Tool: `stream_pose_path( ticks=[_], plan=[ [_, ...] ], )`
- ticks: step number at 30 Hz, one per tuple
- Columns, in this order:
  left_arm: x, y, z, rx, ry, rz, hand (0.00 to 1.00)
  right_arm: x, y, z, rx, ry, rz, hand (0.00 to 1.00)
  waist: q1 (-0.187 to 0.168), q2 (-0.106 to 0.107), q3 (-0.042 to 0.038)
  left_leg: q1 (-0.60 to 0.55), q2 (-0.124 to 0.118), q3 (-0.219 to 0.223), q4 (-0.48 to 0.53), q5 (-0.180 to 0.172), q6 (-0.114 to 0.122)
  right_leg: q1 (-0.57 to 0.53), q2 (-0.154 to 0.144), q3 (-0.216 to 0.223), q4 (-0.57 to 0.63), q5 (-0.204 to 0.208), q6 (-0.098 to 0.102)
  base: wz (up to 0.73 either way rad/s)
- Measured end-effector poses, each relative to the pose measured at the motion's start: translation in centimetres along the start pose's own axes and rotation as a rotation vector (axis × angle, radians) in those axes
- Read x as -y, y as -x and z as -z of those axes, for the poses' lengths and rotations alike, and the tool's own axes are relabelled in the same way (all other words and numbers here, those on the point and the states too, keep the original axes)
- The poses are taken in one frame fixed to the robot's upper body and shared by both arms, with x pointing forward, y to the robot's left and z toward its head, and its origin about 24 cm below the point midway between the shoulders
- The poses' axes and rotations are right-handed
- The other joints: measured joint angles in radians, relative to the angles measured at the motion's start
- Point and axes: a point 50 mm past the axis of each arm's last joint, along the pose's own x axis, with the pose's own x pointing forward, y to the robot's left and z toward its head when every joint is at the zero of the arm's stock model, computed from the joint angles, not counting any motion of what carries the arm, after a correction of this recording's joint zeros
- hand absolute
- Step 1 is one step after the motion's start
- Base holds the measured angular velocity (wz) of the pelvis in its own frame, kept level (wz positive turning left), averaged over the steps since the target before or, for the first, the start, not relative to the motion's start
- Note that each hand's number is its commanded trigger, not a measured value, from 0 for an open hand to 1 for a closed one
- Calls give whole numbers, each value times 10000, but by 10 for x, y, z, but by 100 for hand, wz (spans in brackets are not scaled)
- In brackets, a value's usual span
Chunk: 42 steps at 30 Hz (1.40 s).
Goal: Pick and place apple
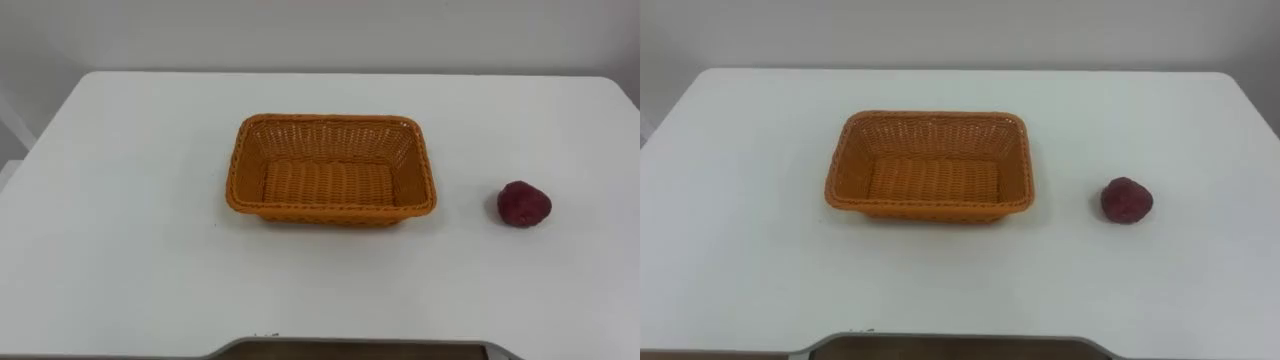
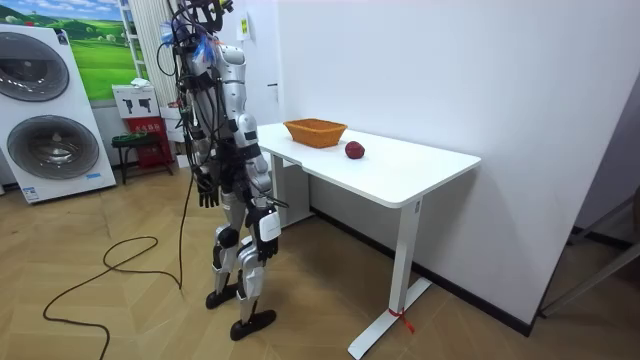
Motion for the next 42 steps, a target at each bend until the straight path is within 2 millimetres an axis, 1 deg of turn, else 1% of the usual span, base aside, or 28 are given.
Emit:
stream_pose_path(
  ticks=[10, 13, 15, 17, 18, 20, 21, 22, 23, 24, 25, 26, 27, 28, 29, 31, 34, 35, 36, 38, 42],
  plan=[
    [0, 0, -2, 79, 197, 8, 0, 0, 0, -2, 61, -117, 143, 0, 33, -40, 0, -5, -2, 2, -9, 0, 0, -19, -1, 14, 11, -4, 6, 0],
    [0, 0, -2, 81, 240, 17, 0, -1, 0, -1, 56, -645, 408, 0, 22, -77, -7, 9, -2, -3, -7, 0, 0, -2, 1, 44, 16, -5, 6, 0],
    [0, 0, -4, 157, 259, 13, 0, -1, 0, 0, 89, -1368, 565, 0, 12, -102, -1, 1, 0, 5, 0, 0, 0, -8, 1, 55, 21, -5, 6, 0],
    [0, 0, -4, 253, 286, -38, 0, -1, -1, 7, -83, -2952, 895, 0, 22, -119, 5, -2, 0, 3, -7, 0, 0, -8, 1, 72, 19, -5, 6, 0],
    [0, 0, -4, 250, 300, -50, 0, -1, -1, 9, -138, -3379, 994, 0, 9, -123, 5, 11, 2, 3, -17, 0, 0, -1, 6, 82, 23, -5, 6, -4],
    [-1, 0, -3, 258, 385, -147, 0, 2, 0, 15, -308, -5374, 1457, 0, -28, -136, 39, 57, 16, 61, -26, 0, 0, -4, 31, 212, 140, -9, 2, -13],
    [-2, 0, -3, 294, 442, -195, 0, 5, 0, 13, -210, -6311, 1608, 0, -56, -126, 82, 75, 17, 59, -22, 0, 0, -12, 37, 249, 162, -11, 2, -14],
    [-5, 0, -2, 340, 806, -290, 0, 14, 2, 5, 154, -8267, 1890, 0, -251, -128, 106, 72, 16, 66, -19, 0, 0, -17, 39, 241, 143, -10, 2, -4],
    [-9, 1, -1, 391, 1294, -448, 0, 22, 4, -3, 659, -10097, 2063, 0, -461, -159, 101, 84, 13, 92, -22, -2, 2, -47, 37, 228, 123, -25, 8, 0],
    [-11, 1, 0, 426, 1499, -539, 0, 27, 5, -7, 933, -11027, 2111, 0, -530, -155, 105, 103, 13, 104, -26, -4, 5, -43, 40, 221, 114, -33, 13, 0],
    [-15, 2, 2, 522, 1941, -696, 0, 37, 9, -16, 1492, -12718, 2170, 0, -628, -154, 101, 149, 18, 159, -37, -10, 11, -42, 43, 244, 102, -43, 12, -6],
    [-18, 2, 3, 634, 2298, -862, 0, 48, 14, -26, 2111, -14054, 2255, 0, -718, -145, 93, 180, 19, 176, -73, -12, 16, -46, 44, 246, 133, -43, 11, -7],
    [-20, 3, 4, 702, 2400, -935, 0, 54, 17, -31, 2412, -14614, 2295, 0, -767, -128, 86, 171, 19, 185, -76, -12, 16, -62, 44, 248, 137, -42, 11, -8],
    [-23, 3, 3, 843, 2596, -1057, 0, 63, 22, -40, 2927, -15572, 2379, 0, -789, -128, 65, 143, 23, 234, -74, -12, 16, -128, 51, 286, 173, -38, 9, -9],
    [-26, 3, 4, 938, 2791, -1212, 0, 71, 27, -47, 3233, -16245, 2531, 0, -867, -126, 7, 89, 28, 259, -70, -12, 16, -192, 62, 317, 191, -33, 3, -9],
    [-28, 4, 6, 1008, 2848, -1389, 0, 82, 34, -53, 3461, -16941, 3032, 0, -913, -117, -93, 51, 28, 264, -70, -11, 17, -268, 64, 329, 319, -33, 3, -2],
    [-30, 4, 8, 1081, 2863, -1634, 0, 95, 44, -57, 3749, -17675, 3907, 0, -934, -144, -144, -55, 27, 284, -52, -10, 18, -307, 59, 345, 320, -34, 3, -1],
    [-29, 5, 9, 1101, 2845, -1665, 0, 101, 50, -60, 3874, -17909, 4240, 0, -933, -155, -155, -90, 24, 284, -51, -9, 19, -346, 53, 345, 341, -32, 3, 0],
    [-29, 5, 10, 1106, 2842, -1704, 0, 104, 54, -61, 3958, -18007, 4407, 0, -956, -151, -156, -96, 23, 283, -51, -9, 19, -357, 51, 345, 347, -32, 3, 0],
    [-32, 6, 12, 1117, 2858, -1910, 0, 116, 70, -68, 4544, -18558, 5065, 0, -1021, -144, -148, -88, 25, 284, -49, -8, 20, -359, 55, 350, 360, -32, 2, 0],
    [-33, 6, 6, 1320, 2618, -1919, 0, 128, 91, -80, 5231, -19238, 5723, 0, -1052, -144, -136, -89, 25, 289, 8, -7, 21, -385, 46, 335, 486, -31, 2, 0]
  ],
)
